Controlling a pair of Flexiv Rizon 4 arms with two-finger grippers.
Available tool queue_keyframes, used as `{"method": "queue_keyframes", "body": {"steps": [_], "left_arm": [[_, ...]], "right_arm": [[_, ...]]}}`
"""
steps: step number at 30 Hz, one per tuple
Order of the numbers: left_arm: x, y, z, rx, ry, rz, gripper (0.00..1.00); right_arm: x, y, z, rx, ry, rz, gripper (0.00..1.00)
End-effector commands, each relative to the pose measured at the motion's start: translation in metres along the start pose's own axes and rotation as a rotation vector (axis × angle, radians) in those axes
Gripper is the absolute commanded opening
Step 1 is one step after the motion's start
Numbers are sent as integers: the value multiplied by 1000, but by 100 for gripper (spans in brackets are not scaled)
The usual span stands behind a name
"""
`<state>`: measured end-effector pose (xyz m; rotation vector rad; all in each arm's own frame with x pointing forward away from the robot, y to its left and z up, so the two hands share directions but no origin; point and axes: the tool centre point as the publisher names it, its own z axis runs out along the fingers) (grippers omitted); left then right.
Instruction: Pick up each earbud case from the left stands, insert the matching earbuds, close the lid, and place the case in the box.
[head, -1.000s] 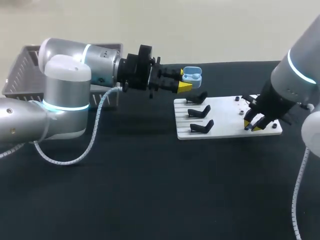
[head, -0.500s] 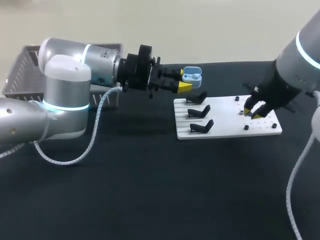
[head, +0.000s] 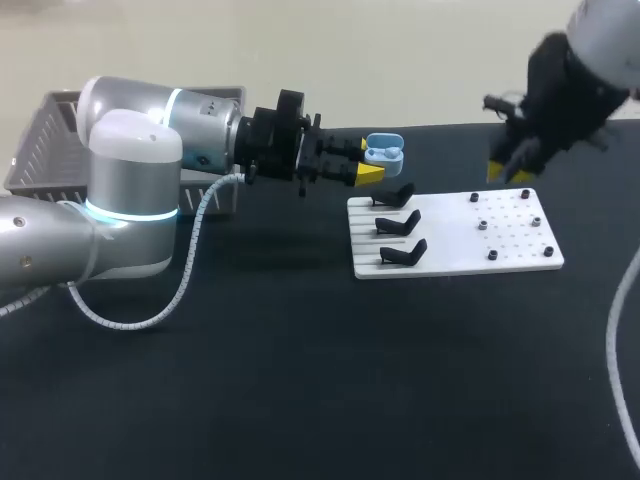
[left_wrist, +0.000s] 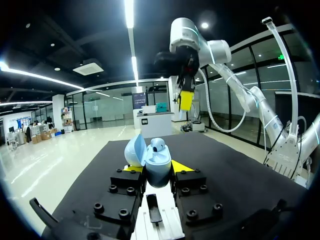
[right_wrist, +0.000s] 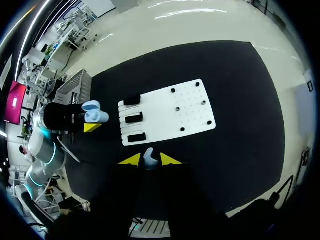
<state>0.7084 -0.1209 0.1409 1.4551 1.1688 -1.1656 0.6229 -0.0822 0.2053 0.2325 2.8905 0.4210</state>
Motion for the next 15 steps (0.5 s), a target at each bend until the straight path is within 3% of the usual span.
{"method": "queue_keyframes", "body": {"steps": [1,15], "left_arm": [[0,0,0,-1,0,1,0],[0,0,0,-1,0,1,0]], "right_arm": [[-9,26,-10,67,89,-49,0],[-7,79,4,173,147,-234,0]]}}
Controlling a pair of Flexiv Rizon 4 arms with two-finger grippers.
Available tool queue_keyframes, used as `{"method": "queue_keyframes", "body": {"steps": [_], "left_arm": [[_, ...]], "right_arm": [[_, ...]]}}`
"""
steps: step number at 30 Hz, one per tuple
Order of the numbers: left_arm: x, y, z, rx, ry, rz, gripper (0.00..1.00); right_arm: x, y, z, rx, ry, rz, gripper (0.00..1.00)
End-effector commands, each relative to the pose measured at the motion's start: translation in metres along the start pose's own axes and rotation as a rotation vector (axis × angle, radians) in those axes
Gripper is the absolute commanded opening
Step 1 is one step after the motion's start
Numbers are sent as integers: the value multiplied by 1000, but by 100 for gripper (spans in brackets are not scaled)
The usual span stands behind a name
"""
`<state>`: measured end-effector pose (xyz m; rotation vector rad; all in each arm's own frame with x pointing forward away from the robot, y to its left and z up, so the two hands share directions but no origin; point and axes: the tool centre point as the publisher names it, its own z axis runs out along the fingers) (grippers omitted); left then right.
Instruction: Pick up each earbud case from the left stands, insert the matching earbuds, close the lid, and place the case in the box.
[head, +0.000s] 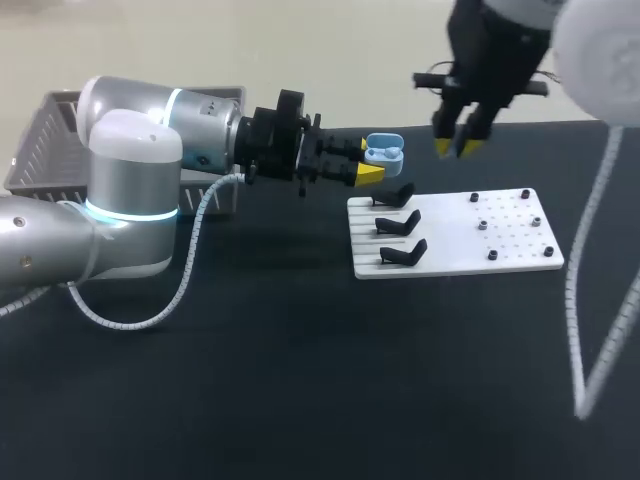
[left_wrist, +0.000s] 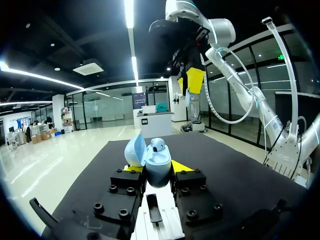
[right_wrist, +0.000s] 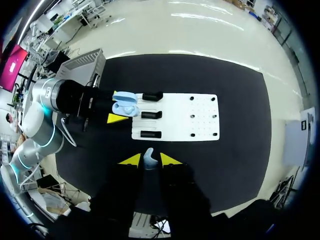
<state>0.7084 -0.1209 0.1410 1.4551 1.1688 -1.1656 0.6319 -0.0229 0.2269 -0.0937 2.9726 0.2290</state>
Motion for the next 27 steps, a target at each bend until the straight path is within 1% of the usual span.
{"method": "queue_keyframes", "body": {"steps": [1,5,14,21,27], "left_arm": [[0,0,0,-1,0,1,0],[0,0,0,-1,0,1,0],[0,0,0,-1,0,1,0],[0,0,0,-1,0,1,0],[0,0,0,-1,0,1,0]], "right_arm": [[-9,17,4,51,79,-18,0],[-9,32,7,42,87,-55,0],[-17,58,14,49,101,-119,0],[-25,69,22,53,106,-133,0],[-33,70,28,56,100,-140,0]]}}
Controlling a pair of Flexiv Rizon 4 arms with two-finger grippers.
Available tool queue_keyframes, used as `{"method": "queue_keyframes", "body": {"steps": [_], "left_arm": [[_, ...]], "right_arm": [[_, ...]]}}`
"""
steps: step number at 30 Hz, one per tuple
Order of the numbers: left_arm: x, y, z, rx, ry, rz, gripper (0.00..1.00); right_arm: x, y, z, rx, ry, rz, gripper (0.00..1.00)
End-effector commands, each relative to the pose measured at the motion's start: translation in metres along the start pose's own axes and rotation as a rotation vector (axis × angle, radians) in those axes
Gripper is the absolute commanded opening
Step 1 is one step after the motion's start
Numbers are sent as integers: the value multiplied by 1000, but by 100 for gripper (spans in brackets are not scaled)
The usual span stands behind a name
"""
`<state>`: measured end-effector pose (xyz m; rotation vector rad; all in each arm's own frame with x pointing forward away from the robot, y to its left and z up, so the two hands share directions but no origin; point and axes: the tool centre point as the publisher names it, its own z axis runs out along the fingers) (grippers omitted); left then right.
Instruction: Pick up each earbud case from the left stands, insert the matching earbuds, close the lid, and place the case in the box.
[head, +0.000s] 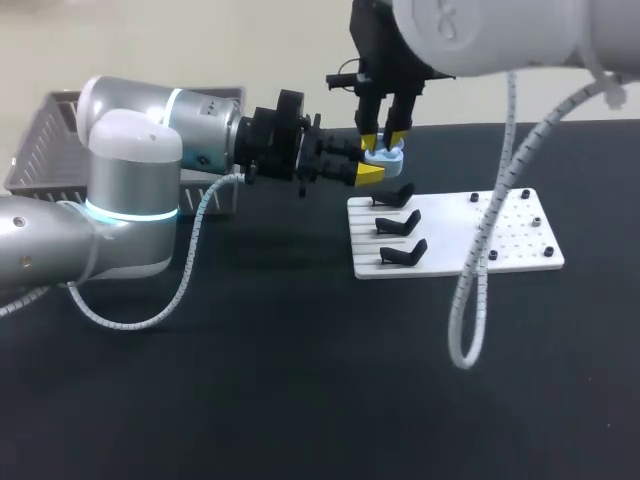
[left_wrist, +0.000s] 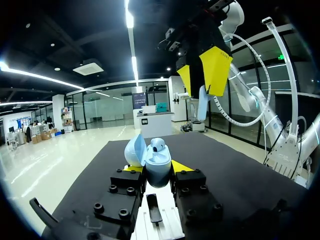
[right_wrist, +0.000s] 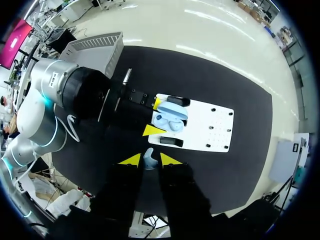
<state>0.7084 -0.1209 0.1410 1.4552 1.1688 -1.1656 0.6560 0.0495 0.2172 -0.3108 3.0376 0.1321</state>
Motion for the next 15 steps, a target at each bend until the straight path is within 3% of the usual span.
{"method": "queue_keyframes", "body": {"steps": [1,15], "left_arm": [[0,0,0,-1,0,1,0],[0,0,0,-1,0,1,0]], "right_arm": [[-9,0,3,2,15,-3,0],[-25,2,9,-10,24,-41,0]]}}
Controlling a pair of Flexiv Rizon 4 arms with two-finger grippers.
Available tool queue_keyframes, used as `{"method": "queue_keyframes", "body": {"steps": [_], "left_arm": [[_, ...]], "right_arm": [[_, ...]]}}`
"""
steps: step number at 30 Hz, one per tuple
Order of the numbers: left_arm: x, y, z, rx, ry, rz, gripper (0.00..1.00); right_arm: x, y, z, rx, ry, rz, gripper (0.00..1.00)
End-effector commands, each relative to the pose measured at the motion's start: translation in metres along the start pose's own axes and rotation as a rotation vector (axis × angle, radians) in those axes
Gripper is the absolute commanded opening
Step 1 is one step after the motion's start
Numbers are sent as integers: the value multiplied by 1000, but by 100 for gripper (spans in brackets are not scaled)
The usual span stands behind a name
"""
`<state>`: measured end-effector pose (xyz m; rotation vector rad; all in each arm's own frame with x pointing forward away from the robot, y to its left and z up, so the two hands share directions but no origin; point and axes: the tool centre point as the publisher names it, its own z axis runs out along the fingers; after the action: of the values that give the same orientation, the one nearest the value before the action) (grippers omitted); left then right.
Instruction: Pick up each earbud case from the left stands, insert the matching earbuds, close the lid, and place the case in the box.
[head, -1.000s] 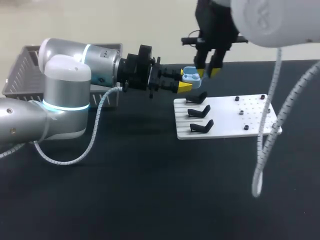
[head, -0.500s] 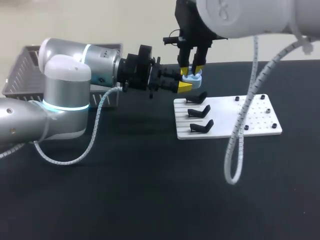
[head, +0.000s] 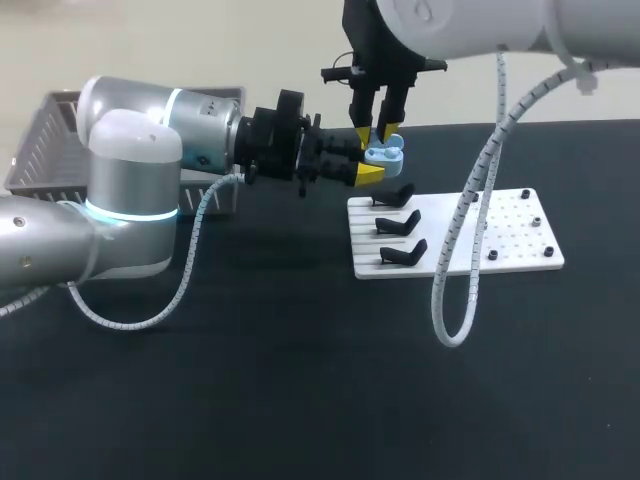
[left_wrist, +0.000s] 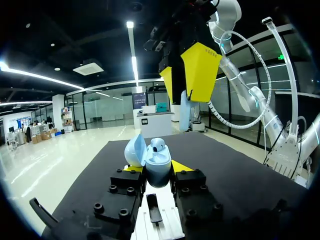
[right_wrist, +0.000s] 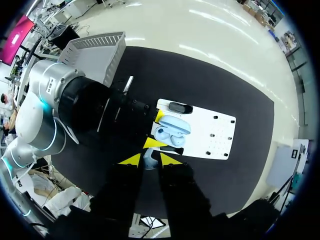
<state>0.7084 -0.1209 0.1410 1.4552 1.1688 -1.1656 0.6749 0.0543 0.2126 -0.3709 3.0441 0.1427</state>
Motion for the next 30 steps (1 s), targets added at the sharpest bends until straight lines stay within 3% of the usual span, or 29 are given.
{"method": "queue_keyframes", "body": {"steps": [1,15,30], "left_arm": [[0,0,0,-1,0,1,0],[0,0,0,-1,0,1,0],[0,0,0,-1,0,1,0]], "right_arm": [[-7,1,4,-1,10,-4,0],[-10,-13,9,-12,-5,14,0],[-9,-7,14,-5,-15,4,0]]}}
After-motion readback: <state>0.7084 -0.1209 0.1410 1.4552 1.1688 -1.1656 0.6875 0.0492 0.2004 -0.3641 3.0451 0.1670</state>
